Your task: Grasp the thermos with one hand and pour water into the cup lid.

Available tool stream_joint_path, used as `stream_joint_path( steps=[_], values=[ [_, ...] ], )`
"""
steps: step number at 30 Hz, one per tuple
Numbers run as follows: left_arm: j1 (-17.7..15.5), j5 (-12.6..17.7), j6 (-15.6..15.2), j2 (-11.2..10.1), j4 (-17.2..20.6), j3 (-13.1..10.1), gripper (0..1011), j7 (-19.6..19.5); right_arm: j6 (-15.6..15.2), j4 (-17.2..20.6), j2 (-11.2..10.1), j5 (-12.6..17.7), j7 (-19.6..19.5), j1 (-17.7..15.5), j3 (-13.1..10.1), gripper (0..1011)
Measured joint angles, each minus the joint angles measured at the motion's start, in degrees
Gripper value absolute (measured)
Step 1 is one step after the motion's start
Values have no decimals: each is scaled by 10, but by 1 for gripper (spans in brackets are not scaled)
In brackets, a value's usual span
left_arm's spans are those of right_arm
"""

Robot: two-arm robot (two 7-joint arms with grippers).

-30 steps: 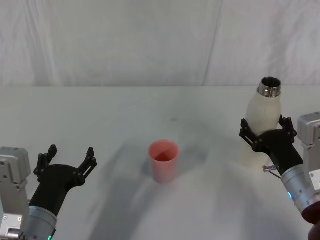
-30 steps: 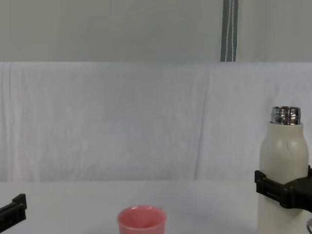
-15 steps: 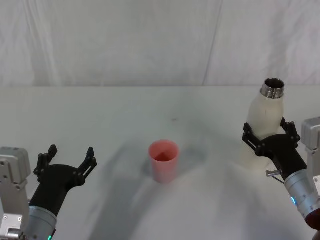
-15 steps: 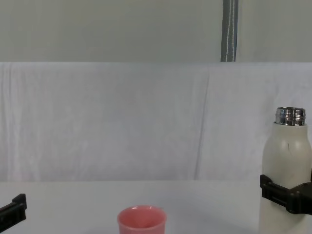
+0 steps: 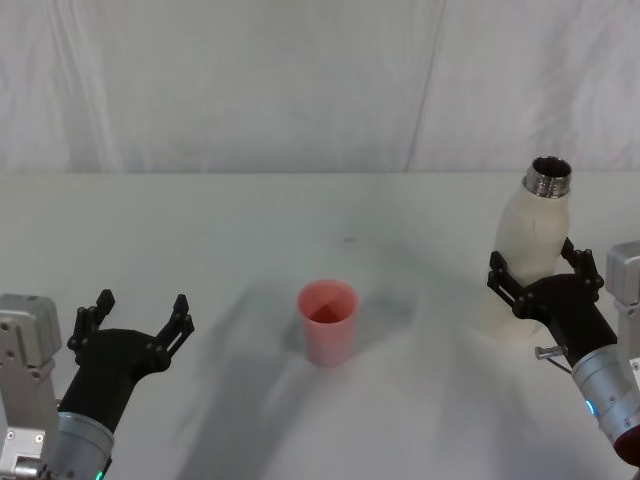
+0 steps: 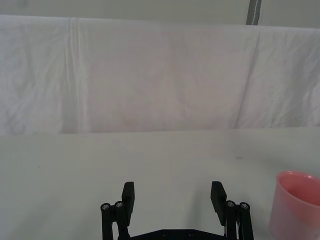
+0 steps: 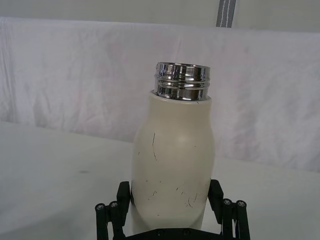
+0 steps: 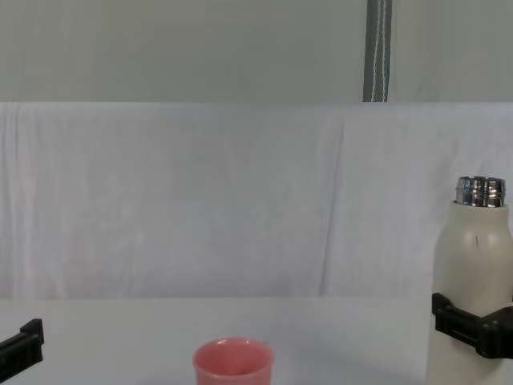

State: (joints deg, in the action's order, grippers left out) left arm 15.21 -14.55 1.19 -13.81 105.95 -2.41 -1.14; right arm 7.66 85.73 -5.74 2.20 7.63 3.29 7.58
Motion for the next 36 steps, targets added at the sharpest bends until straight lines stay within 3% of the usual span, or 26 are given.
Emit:
stream_joint_path(
  steps=[36],
  values=[
    [0, 0, 0, 0, 0, 0, 1001, 0, -10, 48, 1, 3, -7, -40, -2, 1000]
  ],
)
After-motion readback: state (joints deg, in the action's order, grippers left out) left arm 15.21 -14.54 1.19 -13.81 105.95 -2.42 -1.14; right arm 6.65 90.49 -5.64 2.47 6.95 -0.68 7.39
